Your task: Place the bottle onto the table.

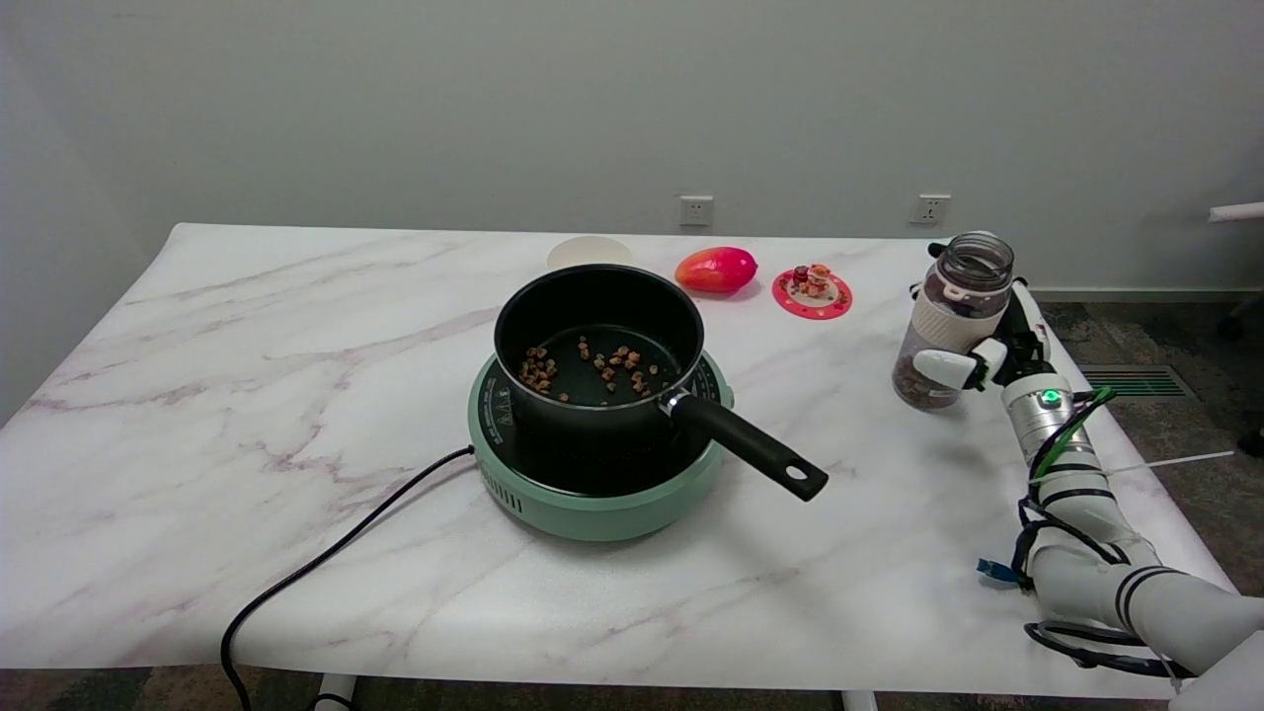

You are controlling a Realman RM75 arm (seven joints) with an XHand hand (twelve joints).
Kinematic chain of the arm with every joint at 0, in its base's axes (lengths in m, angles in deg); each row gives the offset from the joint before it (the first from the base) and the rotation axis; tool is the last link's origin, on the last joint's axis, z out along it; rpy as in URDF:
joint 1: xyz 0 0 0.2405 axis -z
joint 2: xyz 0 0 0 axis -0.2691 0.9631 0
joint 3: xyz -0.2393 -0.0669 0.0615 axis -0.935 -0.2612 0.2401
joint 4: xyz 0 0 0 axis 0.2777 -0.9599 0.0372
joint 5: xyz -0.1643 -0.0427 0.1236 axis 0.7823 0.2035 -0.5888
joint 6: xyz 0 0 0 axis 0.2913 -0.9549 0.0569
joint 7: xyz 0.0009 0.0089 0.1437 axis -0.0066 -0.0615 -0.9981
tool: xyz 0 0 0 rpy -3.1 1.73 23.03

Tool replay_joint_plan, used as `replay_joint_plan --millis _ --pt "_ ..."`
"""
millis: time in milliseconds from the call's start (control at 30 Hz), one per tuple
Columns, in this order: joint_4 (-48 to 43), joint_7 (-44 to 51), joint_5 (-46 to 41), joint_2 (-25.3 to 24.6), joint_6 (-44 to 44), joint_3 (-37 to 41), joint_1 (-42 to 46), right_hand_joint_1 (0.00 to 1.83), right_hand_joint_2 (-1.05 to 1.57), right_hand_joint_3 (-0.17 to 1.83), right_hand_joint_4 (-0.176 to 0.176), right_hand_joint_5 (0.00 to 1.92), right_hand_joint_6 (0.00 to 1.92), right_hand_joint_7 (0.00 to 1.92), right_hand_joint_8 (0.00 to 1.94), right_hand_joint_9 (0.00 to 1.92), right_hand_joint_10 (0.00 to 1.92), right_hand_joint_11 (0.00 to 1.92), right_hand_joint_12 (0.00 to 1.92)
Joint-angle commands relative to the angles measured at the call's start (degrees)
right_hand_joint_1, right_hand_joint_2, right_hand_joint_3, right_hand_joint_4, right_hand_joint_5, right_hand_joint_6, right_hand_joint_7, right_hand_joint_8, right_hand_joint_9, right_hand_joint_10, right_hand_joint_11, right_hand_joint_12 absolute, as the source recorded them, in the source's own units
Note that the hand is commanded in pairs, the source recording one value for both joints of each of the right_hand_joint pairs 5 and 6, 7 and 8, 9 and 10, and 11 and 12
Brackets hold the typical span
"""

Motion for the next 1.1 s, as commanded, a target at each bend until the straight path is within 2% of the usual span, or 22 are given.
replay_joint_plan --millis 33,200,667,833,1100 --pt "0.41 -0.40 -0.66 0.22 0.46 0.82 1.07 1.28 -0.92 1.14 0.000 0.34 0.34 0.58 0.58 0.53 0.53 0.52 0.52" --pt "0.44 -0.40 -0.66 0.59 0.54 0.82 1.26 1.24 -0.98 1.15 0.000 0.24 0.24 0.47 0.47 0.48 0.48 0.49 0.49" --pt "1.07 -0.40 -0.05 1.33 0.06 3.43 3.36 1.27 -1.01 1.09 0.000 0.16 0.16 0.41 0.41 0.46 0.46 0.47 0.47" --pt "2.88 0.16 -0.02 3.80 1.54 5.35 6.04 1.26 -1.01 1.05 0.000 0.17 0.17 0.42 0.42 0.48 0.48 0.48 0.48" --pt "4.44 0.24 -0.02 10.18 2.67 13.71 13.95 1.26 -0.99 0.98 0.000 0.14 0.14 0.42 0.42 0.45 0.45 0.48 0.48"
